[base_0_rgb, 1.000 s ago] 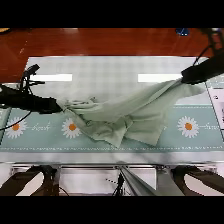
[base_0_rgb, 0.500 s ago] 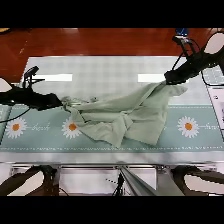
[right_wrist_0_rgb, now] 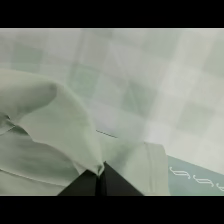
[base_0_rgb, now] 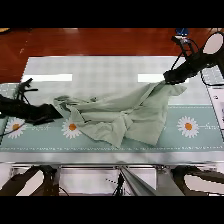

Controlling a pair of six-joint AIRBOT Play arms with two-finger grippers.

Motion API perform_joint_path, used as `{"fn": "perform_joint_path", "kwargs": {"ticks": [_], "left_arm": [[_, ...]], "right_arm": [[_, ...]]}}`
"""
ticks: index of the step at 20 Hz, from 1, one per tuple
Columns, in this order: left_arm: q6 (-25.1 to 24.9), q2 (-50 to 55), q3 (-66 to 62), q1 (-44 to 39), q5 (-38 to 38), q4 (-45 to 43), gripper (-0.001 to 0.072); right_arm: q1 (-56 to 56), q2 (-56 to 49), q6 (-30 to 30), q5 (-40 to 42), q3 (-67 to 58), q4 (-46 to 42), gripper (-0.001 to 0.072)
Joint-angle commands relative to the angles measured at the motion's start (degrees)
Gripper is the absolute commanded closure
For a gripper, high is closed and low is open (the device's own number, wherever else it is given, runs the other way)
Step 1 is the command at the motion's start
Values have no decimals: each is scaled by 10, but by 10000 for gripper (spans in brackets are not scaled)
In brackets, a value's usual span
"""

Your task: Fold the shirts.

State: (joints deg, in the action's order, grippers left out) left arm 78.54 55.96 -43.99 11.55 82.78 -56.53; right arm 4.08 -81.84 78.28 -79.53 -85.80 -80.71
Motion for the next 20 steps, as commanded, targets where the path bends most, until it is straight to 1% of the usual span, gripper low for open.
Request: {"fn": "perform_joint_path", "kwargs": {"ticks": [1, 5, 8, 12, 15, 17, 20], "left_arm": [[-14, -8, 115, -39, -30, 70, 101], [-14, 7, 189, -91, -109, 119, 101], [-15, 43, 191, -136, -162, 172, 101], [-31, 105, 190, -195, -216, 227, 103], [-35, 142, 188, -219, -263, 272, 111], [-75, 161, 175, -228, -273, 317, 119], [-73, 203, 150, -237, -278, 326, 128]], "right_arm": [[0, 0, 1, 1, 0, 6, 686], [0, 0, 1, 5, 0, 9, 686], [0, 0, 1, 8, 0, 9, 686], [0, 0, 1, 7, 0, 9, 686], [0, 0, 1, 7, 0, 9, 686], [0, 0, 1, 8, 0, 9, 686], [0, 0, 1, 9, 0, 9, 685]]}}
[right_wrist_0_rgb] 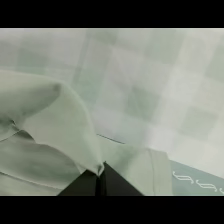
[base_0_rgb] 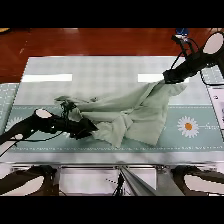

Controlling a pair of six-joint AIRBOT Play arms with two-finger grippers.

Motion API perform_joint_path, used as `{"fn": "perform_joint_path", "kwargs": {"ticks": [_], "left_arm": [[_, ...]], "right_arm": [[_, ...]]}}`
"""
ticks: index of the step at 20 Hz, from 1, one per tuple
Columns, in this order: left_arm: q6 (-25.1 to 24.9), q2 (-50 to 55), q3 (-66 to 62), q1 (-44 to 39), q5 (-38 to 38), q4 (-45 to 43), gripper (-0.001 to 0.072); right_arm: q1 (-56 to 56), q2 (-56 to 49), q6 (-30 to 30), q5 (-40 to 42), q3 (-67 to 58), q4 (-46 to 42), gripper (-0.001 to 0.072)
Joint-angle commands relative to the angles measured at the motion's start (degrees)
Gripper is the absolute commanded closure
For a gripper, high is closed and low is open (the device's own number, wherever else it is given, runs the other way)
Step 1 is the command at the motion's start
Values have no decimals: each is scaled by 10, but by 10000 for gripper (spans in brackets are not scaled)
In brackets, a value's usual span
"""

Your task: Fold the shirts.

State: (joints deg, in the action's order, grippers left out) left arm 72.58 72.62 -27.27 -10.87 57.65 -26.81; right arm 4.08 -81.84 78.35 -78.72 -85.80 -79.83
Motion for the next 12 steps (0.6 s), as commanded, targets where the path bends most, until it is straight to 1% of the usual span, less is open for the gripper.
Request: {"fn": "perform_joint_path", "kwargs": {"ticks": [1, 2, 3, 4, 5, 6, 7, 9, 12], "left_arm": [[-9, 54, -24, -13, -26, 29, 129], [1, 71, -30, -13, -26, 29, 129], [3, 87, -35, -13, -21, 29, 161], [3, 100, -42, -13, -12, 29, 343], [-7, 107, -51, -12, 5, 29, 504], [-30, 107, -62, -10, 28, 29, 616], [-53, 102, -78, -7, 61, 30, 676], [-79, 75, -119, 1, 129, 32, 678], [-90, -36, -206, 20, 163, 38, 678]], "right_arm": [[0, 0, 0, 1, 0, 0, 685], [0, 0, 0, 1, 0, 0, 685], [0, 0, 0, 0, 0, 0, 686], [0, 0, 0, -1, 0, 0, 685], [0, 0, 0, -2, 0, 0, 685], [0, 0, 0, -3, 0, 0, 685], [0, 0, 0, -4, 0, 0, 685], [0, 0, 0, -5, 0, -1, 685], [0, 12, 0, -7, 0, 0, 686]]}}
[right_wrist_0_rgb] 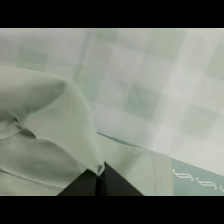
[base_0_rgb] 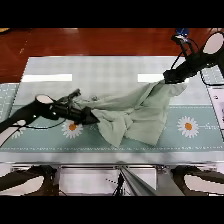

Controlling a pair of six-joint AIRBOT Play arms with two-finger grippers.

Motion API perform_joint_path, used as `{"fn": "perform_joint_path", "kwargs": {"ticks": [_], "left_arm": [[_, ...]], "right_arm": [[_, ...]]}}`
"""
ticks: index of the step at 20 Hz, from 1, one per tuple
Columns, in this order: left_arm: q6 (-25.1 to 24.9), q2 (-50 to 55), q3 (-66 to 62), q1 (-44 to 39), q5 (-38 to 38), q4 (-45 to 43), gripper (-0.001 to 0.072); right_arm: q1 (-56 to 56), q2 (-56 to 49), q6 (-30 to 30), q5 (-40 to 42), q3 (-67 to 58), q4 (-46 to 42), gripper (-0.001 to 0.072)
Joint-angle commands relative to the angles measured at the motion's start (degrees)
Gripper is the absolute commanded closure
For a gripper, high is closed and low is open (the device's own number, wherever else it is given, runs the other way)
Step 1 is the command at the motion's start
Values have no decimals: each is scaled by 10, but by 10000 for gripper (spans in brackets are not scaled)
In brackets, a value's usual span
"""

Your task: Fold the shirts.

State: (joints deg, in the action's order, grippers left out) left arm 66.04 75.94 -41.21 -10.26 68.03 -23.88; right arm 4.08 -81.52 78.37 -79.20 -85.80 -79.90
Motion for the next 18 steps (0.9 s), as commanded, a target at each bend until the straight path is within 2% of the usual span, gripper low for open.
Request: {"fn": "perform_joint_path", "kwargs": {"ticks": [1, 4, 8, 11, 13, 16, 18], "left_arm": [[-23, -118, -111, 28, 64, 9, 678], [-2, -238, -268, 100, 54, 8, 678], [37, -326, -456, 230, -2, 8, 678], [84, -358, -523, 296, -4, 8, 678], [113, -382, -536, 306, -5, 8, 678], [123, -426, -537, 306, -5, 9, 678], [125, -455, -537, 306, -5, 8, 678]], "right_arm": [[0, 24, 0, 0, -1, 0, 686], [0, 109, 0, 39, -1, -9, 686], [0, 280, 23, 153, -1, -17, 686], [0, 405, 68, 246, -1, -17, 687], [0, 478, 112, 297, -3, -16, 687], [0, 531, 128, 289, -40, -29, 687], [0, 536, 134, 245, -77, -63, 687]]}}
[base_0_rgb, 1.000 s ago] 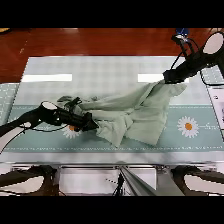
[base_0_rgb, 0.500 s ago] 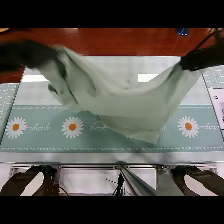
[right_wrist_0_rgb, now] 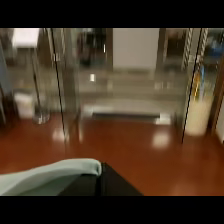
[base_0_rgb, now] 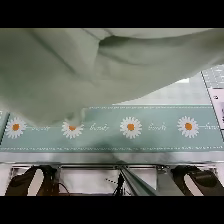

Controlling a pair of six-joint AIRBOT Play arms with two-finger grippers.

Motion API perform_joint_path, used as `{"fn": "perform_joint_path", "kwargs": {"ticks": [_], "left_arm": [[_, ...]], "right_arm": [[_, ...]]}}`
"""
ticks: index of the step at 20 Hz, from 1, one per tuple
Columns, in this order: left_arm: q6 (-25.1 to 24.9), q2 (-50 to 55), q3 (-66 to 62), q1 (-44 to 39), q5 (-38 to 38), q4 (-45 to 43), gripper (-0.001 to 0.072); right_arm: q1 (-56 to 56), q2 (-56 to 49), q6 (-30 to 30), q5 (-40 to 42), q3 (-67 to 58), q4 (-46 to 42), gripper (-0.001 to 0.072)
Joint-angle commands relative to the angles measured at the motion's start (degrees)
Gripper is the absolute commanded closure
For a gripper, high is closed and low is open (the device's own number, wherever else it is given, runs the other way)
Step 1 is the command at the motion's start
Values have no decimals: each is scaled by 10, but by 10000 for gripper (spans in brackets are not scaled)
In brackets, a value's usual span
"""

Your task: Fold the shirts.

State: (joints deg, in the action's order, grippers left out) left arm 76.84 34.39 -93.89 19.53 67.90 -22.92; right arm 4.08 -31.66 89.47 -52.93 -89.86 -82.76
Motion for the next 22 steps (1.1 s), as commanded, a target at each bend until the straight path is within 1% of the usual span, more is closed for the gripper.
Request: {"fn": "perform_joint_path", "kwargs": {"ticks": [1, 3, 5, 6, 7, 8, 9, 10, 11, 12, 13, 15, 17, 20, 22], "left_arm": [[28, -51, -10, 8, -3, -2, 678], [59, -69, -10, 8, 0, -7, 678], [96, -78, -10, 8, 27, -48, 679], [117, -79, -10, 8, 58, -76, 679], [146, -76, -10, 8, 104, -103, 679], [174, -71, -10, 8, 170, -131, 679], [186, -63, -9, 8, 232, -158, 679], [189, -55, -6, 8, 270, -177, 679], [188, -47, 0, 8, 289, -191, 679], [179, -39, 10, 8, 293, -197, 679], [162, -28, 27, 8, 292, -197, 679], [130, 7, 71, 8, 290, -205, 679], [96, 52, 127, 8, 267, -208, 679], [60, 138, 195, 4, 199, -208, 679], [27, 207, 216, -17, 142, -208, 679]], "right_arm": [[0, 35, 25, -55, -56, -58, 687], [0, 31, 25, -123, -75, -91, 687], [0, 31, 25, -183, -76, -107, 687], [0, 30, 25, -208, -76, -109, 687], [0, 28, 25, -234, -76, -109, 687], [0, 22, 23, -269, -76, -109, 687], [0, 12, 16, -315, -76, -116, 688], [0, -5, 5, -372, -76, -130, 688], [0, -30, -16, -441, -76, -142, 688], [0, -60, -39, -499, -76, -150, 688], [0, -97, -51, -529, -76, -151, 688], [0, -158, -64, -489, -76, -151, 688], [0, -232, -75, -434, -76, -153, 687], [0, -344, -77, -349, -76, -150, 687], [0, -413, -77, -267, -76, -146, 688]]}}
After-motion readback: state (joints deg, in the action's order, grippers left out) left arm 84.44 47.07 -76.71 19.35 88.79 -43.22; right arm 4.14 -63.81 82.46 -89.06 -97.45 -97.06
